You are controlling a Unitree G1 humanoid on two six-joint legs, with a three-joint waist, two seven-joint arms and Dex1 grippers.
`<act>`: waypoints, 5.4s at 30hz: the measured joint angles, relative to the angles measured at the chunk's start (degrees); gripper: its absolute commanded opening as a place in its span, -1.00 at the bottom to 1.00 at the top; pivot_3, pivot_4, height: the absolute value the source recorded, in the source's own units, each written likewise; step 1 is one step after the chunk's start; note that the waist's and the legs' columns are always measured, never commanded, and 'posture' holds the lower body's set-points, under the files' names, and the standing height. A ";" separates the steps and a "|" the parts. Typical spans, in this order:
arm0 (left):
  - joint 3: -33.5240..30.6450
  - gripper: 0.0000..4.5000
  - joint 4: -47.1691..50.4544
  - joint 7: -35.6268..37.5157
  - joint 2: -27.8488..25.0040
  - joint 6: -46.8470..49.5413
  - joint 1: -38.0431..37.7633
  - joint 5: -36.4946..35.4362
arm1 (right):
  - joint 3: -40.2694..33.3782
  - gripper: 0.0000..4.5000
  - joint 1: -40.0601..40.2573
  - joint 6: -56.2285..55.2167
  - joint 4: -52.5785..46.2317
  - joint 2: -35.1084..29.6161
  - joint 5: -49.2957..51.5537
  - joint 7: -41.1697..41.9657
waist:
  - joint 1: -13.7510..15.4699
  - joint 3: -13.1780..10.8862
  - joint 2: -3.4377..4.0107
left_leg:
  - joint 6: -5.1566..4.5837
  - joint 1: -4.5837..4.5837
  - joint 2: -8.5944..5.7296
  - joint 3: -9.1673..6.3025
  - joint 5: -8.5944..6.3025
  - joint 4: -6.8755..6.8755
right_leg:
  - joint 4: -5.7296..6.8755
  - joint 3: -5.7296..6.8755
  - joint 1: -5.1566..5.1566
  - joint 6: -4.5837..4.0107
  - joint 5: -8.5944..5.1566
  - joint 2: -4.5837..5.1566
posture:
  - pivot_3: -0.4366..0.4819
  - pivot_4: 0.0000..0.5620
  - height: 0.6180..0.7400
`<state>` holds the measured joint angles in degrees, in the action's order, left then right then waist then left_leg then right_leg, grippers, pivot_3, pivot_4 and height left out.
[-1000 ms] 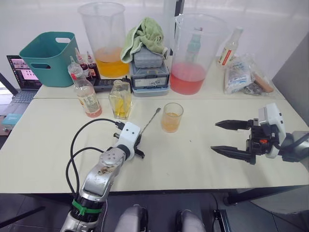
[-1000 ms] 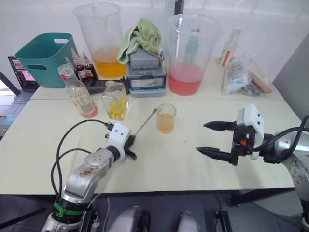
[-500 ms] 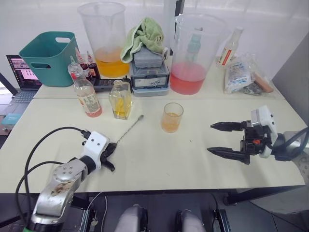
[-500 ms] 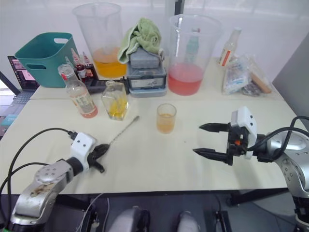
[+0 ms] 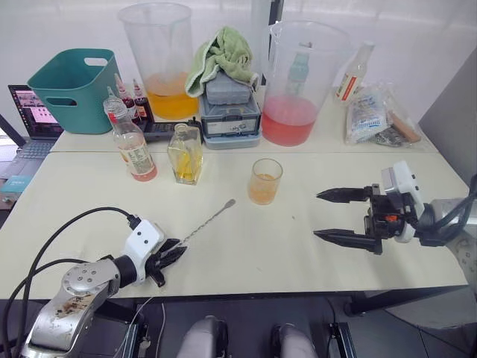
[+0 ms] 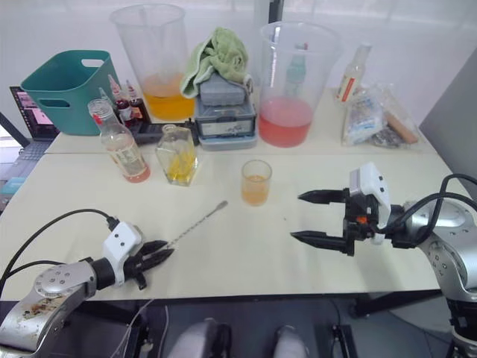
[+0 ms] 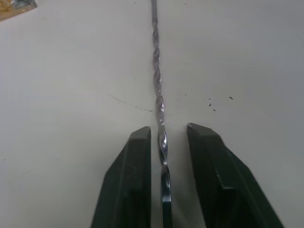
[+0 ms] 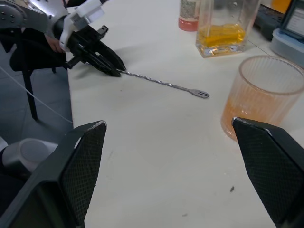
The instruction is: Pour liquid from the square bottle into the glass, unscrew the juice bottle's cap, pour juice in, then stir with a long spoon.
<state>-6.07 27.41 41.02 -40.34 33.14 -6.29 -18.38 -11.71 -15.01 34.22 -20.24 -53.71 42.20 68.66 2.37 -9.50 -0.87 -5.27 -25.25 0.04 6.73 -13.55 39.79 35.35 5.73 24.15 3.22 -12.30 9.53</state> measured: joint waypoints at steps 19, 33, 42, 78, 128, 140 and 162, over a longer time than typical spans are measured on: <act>5.16 -0.98 -1.16 0.42 -5.77 6.09 5.89 1.20 | 0.02 1.00 -0.36 0.90 -1.65 0.02 0.80 -1.34 | -0.06 0.27 0.42 | -0.02 0.02 -0.02 0.01 -0.01 -0.04 | -0.08 0.00 -0.05 0.02 0.01 -0.04 | -0.05 -0.47 0.98; -11.75 -0.98 -2.38 2.09 -1.78 12.05 15.41 -16.91 | 1.50 1.00 -11.16 10.28 1.60 1.83 9.84 -2.87 | -0.04 0.20 0.32 | 0.02 0.01 -0.03 -0.05 0.02 0.01 | -0.08 0.00 -0.09 0.03 0.03 -0.07 | -0.05 -0.47 0.98; -10.86 -0.98 -0.54 -5.67 6.26 12.66 28.69 -24.52 | -1.04 1.00 -22.40 23.99 9.98 17.22 22.40 -27.94 | -0.45 0.18 0.18 | -0.04 0.00 -0.10 0.03 0.14 -0.01 | -0.03 0.01 -0.41 0.06 0.13 -0.24 | -0.05 -0.47 0.98; -0.07 -1.00 3.04 -11.11 6.82 13.07 30.84 -21.95 | -1.98 -0.99 -28.92 19.51 11.99 45.38 34.44 -74.06 | -2.43 0.19 0.20 | -0.10 -0.04 -0.06 0.04 0.50 -0.24 | 0.64 -0.28 -0.01 -0.02 0.08 -0.71 | -0.05 -0.47 0.98; -7.02 0.99 4.66 -2.32 2.20 5.59 15.08 -22.41 | 10.51 -1.00 -41.93 2.08 26.81 26.70 -8.24 -29.48 | -3.01 0.18 0.20 | -0.02 -0.03 -0.03 0.09 0.56 -0.56 | 0.49 -0.32 0.05 -0.06 0.06 -0.70 | -0.05 -0.47 0.98; -6.97 0.99 7.26 -4.27 2.37 5.98 13.03 -24.75 | 12.38 -1.00 -38.63 -4.34 24.69 28.37 -12.41 -23.59 | -2.98 0.18 0.20 | 0.01 -0.02 -0.04 0.06 0.57 -0.56 | 0.48 -0.32 0.03 -0.06 0.06 -0.71 | -0.05 -0.47 0.98; -6.94 0.99 7.27 -4.58 1.82 5.98 12.99 -24.58 | 12.46 -1.00 -40.70 -11.52 32.18 28.25 -18.99 -19.14 | -2.97 0.18 0.20 | 0.04 -0.01 -0.04 0.06 0.59 -0.56 | 0.49 -0.32 0.03 -0.07 0.06 -0.71 | -0.05 -0.47 0.98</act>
<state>-13.01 34.68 36.43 -38.52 39.12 6.70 -42.97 0.74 -55.71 22.70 11.94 -25.46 23.21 49.52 -0.60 -9.32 -0.67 -5.23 -25.26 0.01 6.79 -12.95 39.22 35.84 5.42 24.18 3.15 -12.25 8.82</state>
